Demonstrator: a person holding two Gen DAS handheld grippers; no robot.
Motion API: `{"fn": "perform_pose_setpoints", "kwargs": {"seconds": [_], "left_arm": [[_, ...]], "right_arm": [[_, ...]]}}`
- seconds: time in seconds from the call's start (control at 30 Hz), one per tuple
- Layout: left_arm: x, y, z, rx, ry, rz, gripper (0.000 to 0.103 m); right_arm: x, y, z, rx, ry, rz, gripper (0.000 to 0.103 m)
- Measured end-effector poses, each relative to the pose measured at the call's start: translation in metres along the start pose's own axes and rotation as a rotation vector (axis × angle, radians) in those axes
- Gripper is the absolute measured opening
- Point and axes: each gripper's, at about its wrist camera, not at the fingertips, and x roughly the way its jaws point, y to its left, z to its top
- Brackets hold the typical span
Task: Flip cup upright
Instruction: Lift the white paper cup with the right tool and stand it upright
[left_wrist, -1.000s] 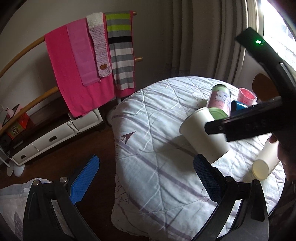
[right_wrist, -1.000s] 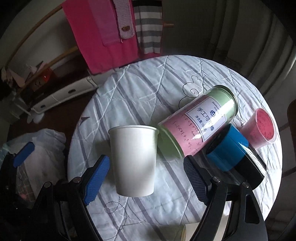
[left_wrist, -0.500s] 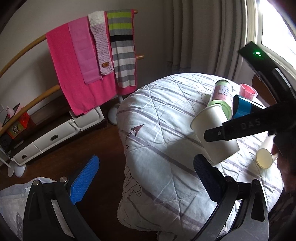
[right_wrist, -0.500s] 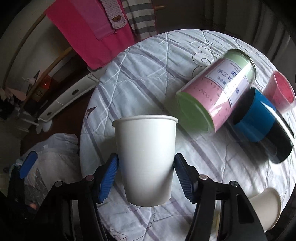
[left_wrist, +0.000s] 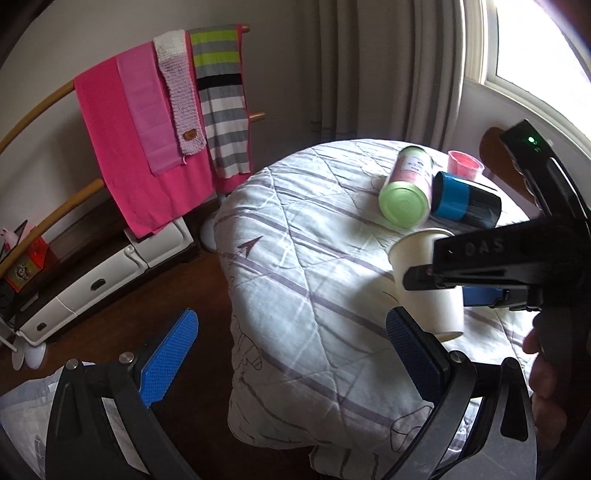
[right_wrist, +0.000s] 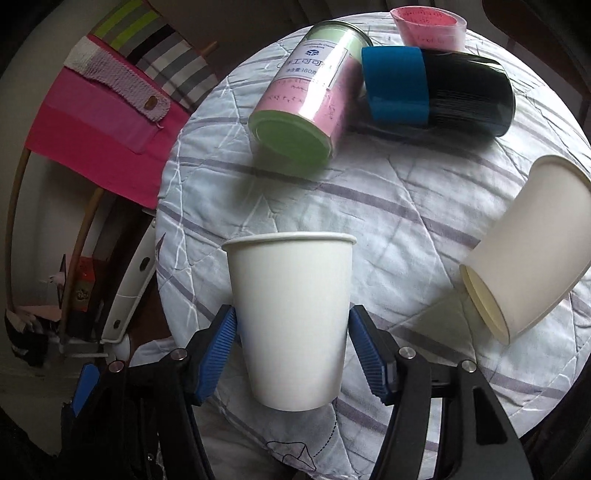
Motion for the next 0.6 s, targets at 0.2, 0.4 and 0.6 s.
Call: {"fn": "perform_pose_setpoints", "kwargs": {"seconds": [0.2, 0.4, 0.6], "left_arm": [[-0.006, -0.007, -0.004, 0.012, 0.003, 0.003, 0.103], [-0.014, -0.021, -0.002, 0.019, -0.008, 0.014, 0.103], [-0.024, -0.051, 0.002, 0.048, -0.025, -0.008, 0.103]], "right_arm": [[-0.013, -0.007, -0.003, -0.003, -0.01, -0.03, 0.079], [-0.056, -0.023, -0.018, -0.067, -0.086, 0.001, 0.079], [-0.107, -0.047, -0.043, -0.158, -0.283, -0.02, 0.081]]}}
